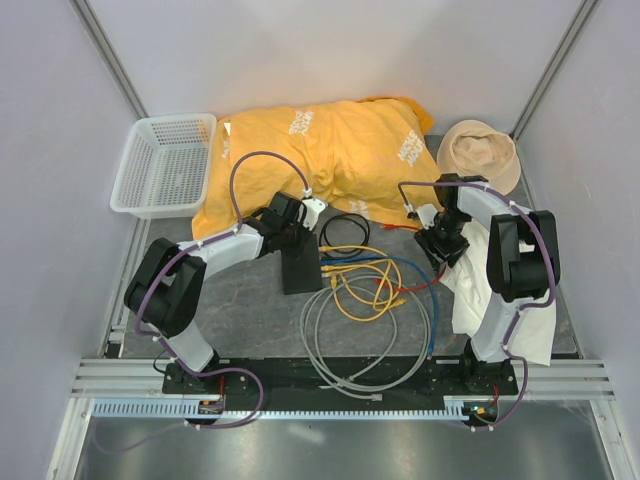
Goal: Pull the plug from the switch port
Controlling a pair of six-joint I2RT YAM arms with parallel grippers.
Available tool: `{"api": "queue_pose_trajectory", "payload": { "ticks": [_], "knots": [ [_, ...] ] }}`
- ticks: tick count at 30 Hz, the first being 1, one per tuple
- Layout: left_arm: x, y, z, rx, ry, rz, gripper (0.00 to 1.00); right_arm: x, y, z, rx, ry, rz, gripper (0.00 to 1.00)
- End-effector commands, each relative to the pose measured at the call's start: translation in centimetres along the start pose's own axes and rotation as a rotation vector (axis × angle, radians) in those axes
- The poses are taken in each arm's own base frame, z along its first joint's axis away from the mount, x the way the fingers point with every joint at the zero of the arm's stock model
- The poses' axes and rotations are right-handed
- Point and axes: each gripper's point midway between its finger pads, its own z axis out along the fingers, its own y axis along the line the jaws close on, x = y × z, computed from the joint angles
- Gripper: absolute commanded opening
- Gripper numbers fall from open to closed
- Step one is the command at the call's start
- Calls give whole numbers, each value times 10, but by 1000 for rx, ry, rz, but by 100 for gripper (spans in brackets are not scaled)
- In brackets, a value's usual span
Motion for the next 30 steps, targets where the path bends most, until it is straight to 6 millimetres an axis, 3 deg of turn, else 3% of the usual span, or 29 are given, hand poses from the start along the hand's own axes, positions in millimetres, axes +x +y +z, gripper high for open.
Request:
{"api": "queue_pose_trajectory", "payload": {
  "ticks": [1, 4, 7, 8, 12, 18, 19, 25, 28, 29, 30],
  "knots": [
    [42, -18, 9, 80, 138, 16, 2, 0, -9, 5, 29, 18, -40, 60],
    [41, -17, 11, 78, 137, 16, 2, -9, -1, 9, -26, -8, -5, 52],
    [39, -17, 11, 78, 137, 16, 2, -20, -1, 12, -46, -24, 31, 34],
    [39, -17, 11, 79, 136, 16, 2, -22, -4, 12, -31, -25, 33, 25],
    [39, -18, 10, 84, 136, 16, 2, -16, -35, 10, 114, 29, -9, 15],
    [40, -19, 11, 86, 138, 14, 2, -1, -99, -9, 355, 64, -46, 11],
    [40, -19, 11, 87, 138, 14, 2, 4, -118, -14, 391, 68, -11, 11],
    [39, -18, 11, 85, 135, 14, 1, 6, -183, -31, 502, 52, 90, 11],
    [40, -18, 11, 84, 137, 15, 2, -2, -193, -41, 505, 10, 104, 11],
    [40, -18, 11, 86, 138, 15, 2, -8, -188, -43, 471, -17, 93, 19],
    [40, -18, 11, 86, 140, 15, 1, -25, -169, -43, 357, -108, 60, 25]
  ]
}}
